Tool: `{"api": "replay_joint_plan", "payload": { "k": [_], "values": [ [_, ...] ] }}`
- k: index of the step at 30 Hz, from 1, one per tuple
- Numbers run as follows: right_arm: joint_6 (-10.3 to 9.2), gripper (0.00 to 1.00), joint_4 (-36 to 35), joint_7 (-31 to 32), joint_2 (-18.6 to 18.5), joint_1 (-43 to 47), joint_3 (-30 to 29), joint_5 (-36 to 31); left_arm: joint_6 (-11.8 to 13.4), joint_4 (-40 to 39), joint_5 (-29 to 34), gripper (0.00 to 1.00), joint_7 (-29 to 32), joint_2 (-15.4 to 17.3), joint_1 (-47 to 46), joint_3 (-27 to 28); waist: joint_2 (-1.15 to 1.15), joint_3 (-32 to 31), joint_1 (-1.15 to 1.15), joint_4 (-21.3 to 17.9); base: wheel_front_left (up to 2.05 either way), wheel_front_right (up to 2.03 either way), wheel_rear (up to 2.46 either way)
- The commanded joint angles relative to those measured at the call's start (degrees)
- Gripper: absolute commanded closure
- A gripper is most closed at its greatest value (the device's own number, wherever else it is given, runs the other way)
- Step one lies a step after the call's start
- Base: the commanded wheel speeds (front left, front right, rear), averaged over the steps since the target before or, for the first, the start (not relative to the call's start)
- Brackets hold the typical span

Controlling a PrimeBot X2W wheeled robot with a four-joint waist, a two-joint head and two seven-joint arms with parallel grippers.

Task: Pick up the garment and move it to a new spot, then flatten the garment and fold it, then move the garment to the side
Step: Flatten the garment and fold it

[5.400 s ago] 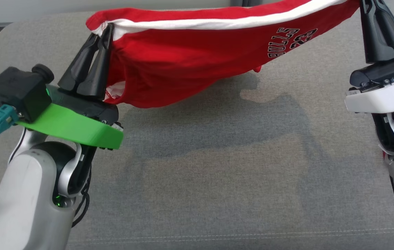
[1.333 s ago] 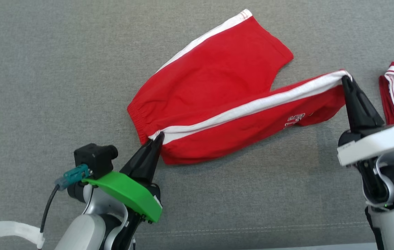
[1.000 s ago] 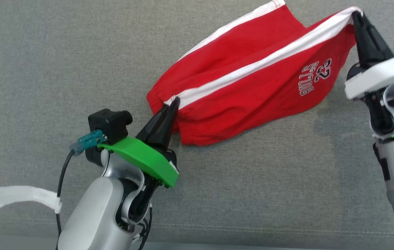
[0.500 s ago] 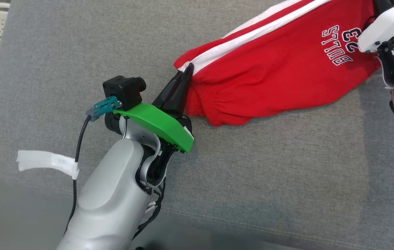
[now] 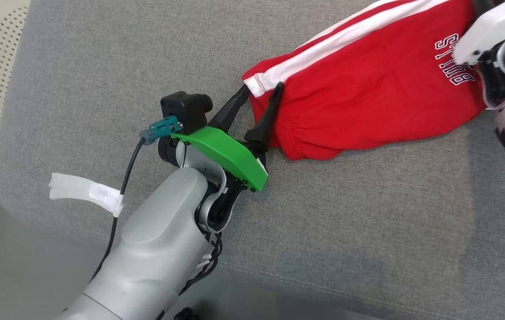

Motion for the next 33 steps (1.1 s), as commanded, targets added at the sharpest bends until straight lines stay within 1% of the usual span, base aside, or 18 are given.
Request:
{"api": "replay_joint_plan", "payload": {
  "k": [1,5,11,12,15,19,22,26,28,33],
  "values": [
    [-0.05,0.00,0.0,-1.6,0.5,0.4,1.1,0.6,0.3,0.8,-0.2,0.00,-0.9,0.1,-0.8,-0.5,0.00,-1.4,-0.01,-1.1,0.00,0.00,0.00],
    [-0.06,0.00,-1.0,-3.4,1.0,2.9,5.1,1.3,1.6,2.2,2.2,0.00,-2.4,0.7,0.4,-0.4,0.00,-3.5,-0.01,-2.9,0.00,0.00,0.00],
    [-0.06,0.00,-4.9,-6.1,0.8,6.9,8.3,2.0,5.0,-0.5,6.0,0.00,-3.1,4.4,3.8,2.1,0.00,-6.2,-0.01,-6.8,0.00,0.00,0.00],
    [-0.06,0.00,-4.9,-6.1,0.8,6.9,8.3,2.0,5.0,-0.5,6.0,0.00,-3.1,4.4,3.8,2.1,0.00,-6.2,-0.01,-6.8,0.00,0.00,0.00],
    [-0.06,0.00,-8.2,-6.6,0.5,9.7,8.4,1.1,7.4,-3.6,7.9,0.00,-3.2,6.8,6.2,4.1,0.00,-7.3,-0.01,-8.7,0.00,0.00,0.00],
    [-0.06,0.00,-15.4,-6.6,0.0,15.0,5.5,-1.7,10.5,-9.2,11.0,0.00,-3.2,9.1,10.0,8.1,0.00,-8.8,-0.01,-10.8,0.00,0.00,0.00],
    [-0.05,0.00,-21.3,-6.6,0.9,20.7,2.3,-4.9,12.2,-12.8,12.8,0.00,-3.2,10.6,13.4,11.2,0.00,-10.0,-0.01,-12.2,0.00,0.00,0.00],
    [-0.06,0.00,-28.8,-6.6,2.6,28.8,-2.4,-9.7,13.3,-16.8,14.5,0.00,-3.2,11.5,18.0,15.9,0.00,-11.5,-0.01,-13.9,0.00,0.00,0.00],
    [-0.05,0.00,-31.8,-6.6,4.1,32.9,-4.2,-11.7,13.2,-18.1,15.5,0.00,-3.2,11.7,20.2,17.7,0.00,-12.2,-0.01,-14.5,0.00,0.00,0.00],
    [-0.05,0.00,-36.8,-6.6,6.9,41.0,-7.1,-15.8,13.6,-19.4,19.5,0.00,-3.2,12.1,24.6,19.9,0.00,-13.7,-0.01,-15.6,0.00,0.00,0.00]
  ]
}}
